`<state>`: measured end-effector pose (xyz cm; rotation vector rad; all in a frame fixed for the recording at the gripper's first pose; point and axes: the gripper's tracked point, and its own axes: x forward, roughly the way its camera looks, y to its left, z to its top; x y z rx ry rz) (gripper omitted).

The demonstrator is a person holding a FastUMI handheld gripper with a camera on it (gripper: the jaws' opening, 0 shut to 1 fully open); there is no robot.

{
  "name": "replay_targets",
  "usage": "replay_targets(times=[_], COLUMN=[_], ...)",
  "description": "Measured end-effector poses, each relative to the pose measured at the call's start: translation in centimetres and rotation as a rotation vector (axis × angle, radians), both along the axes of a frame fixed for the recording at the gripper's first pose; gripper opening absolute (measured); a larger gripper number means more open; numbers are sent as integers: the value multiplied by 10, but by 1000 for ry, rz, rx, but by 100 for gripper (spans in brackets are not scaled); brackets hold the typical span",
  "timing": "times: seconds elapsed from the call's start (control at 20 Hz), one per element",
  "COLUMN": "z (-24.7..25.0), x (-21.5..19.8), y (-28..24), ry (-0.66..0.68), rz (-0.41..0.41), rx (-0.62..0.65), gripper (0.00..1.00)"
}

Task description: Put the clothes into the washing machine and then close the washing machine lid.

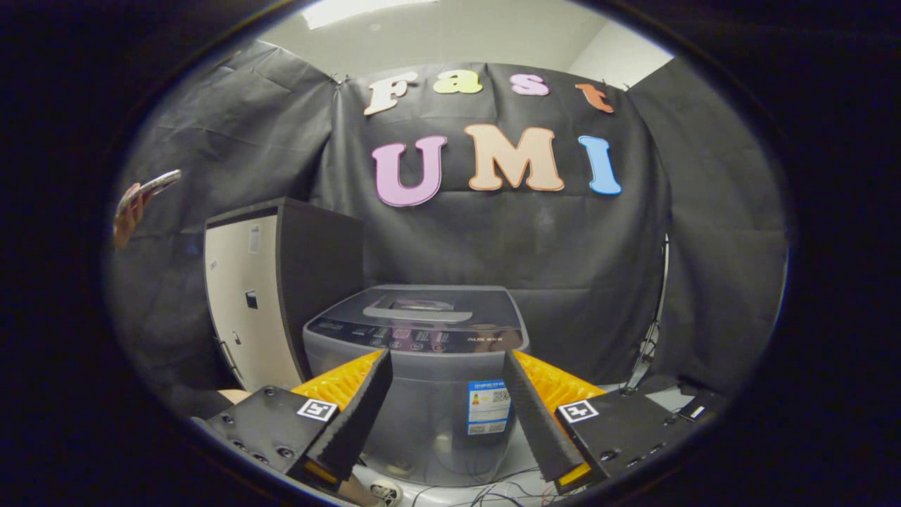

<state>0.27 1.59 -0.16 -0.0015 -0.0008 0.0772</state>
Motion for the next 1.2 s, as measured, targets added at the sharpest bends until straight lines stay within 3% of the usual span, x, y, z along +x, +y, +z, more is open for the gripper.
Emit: replay_targets(times=[1.2], z=[-2], x=[0], y=[3], ry=[1], rz=[14], rx=[1], gripper=[98])
